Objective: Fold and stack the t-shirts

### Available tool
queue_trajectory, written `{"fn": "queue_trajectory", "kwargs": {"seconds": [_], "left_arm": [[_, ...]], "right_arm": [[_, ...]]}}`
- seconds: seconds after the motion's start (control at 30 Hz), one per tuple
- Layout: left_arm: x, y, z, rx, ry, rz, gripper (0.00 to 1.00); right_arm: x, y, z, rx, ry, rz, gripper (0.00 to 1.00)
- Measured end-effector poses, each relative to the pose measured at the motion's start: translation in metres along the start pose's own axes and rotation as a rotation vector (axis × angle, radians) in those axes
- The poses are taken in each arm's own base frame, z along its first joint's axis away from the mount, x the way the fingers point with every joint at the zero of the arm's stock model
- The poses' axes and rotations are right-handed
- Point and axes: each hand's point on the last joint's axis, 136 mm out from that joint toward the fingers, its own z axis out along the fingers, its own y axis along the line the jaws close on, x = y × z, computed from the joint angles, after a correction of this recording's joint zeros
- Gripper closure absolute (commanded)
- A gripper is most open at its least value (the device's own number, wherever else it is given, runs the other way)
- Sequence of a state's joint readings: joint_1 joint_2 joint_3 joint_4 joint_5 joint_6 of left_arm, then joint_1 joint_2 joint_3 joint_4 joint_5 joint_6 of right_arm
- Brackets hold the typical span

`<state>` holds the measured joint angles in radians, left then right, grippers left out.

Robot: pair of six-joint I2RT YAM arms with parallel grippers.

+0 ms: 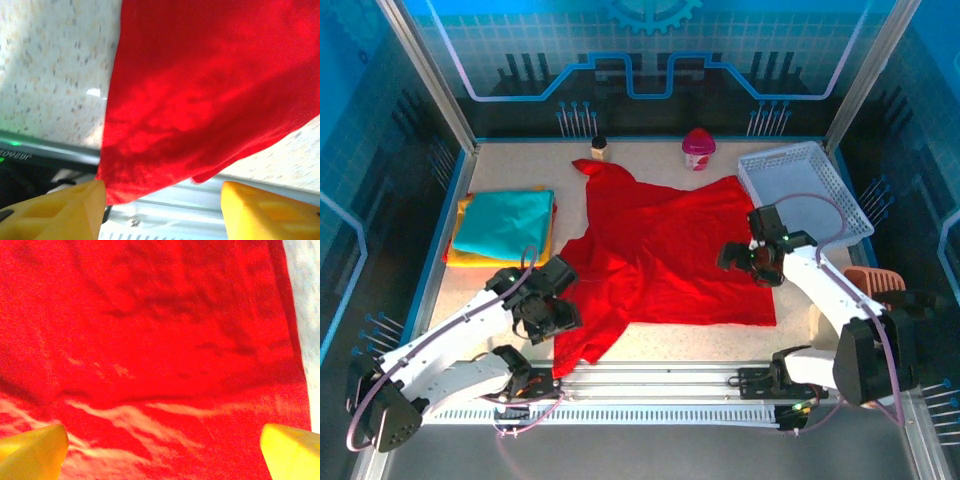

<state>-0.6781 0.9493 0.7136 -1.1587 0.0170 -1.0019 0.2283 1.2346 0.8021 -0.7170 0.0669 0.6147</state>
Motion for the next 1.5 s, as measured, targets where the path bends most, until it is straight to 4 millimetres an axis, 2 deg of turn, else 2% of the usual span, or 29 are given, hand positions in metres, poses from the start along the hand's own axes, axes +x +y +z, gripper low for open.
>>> {"fn": "queue_trajectory", "kwargs": {"seconds": [0.1,0.23,0.4,0.5,0.73,0.87,0.93,1.13,1.27,1.5], "left_arm": [[0.020,0.012,0.003,-0.041,0.041,-0.009,0.47],[0.038,0.023,0.008,-0.074,0.076,-0.022,0.51],[0.052,0.029,0.035,-0.099,0.114,-0.047,0.59],[0.053,0.029,0.046,-0.088,0.118,-0.077,0.61],[0.053,0.030,0.059,-0.087,0.121,-0.113,0.61],[0.054,0.034,0.063,-0.123,0.127,-0.113,0.51],[0.053,0.035,0.061,-0.143,0.127,-0.107,0.48],[0.049,0.026,0.041,-0.159,0.110,-0.071,0.48],[0.050,0.030,0.044,-0.189,0.118,-0.067,0.52],[0.052,0.042,0.052,-0.258,0.133,-0.064,0.52]], "right_arm": [[0.017,-0.011,-0.006,0.017,0.016,0.035,0.08],[0.025,-0.021,-0.016,0.039,0.002,0.071,0.12],[0.041,-0.034,-0.011,0.084,0.034,0.112,0.15],[0.053,-0.042,-0.005,0.109,0.071,0.132,0.17],[0.065,-0.050,-0.001,0.131,0.103,0.164,0.20],[0.073,-0.055,0.002,0.148,0.124,0.173,0.21],[0.076,-0.057,0.004,0.152,0.134,0.177,0.21],[0.079,-0.056,0.005,0.145,0.145,0.181,0.22],[0.079,-0.057,0.005,0.148,0.144,0.186,0.20],[0.082,-0.065,0.008,0.168,0.152,0.210,0.19]]}}
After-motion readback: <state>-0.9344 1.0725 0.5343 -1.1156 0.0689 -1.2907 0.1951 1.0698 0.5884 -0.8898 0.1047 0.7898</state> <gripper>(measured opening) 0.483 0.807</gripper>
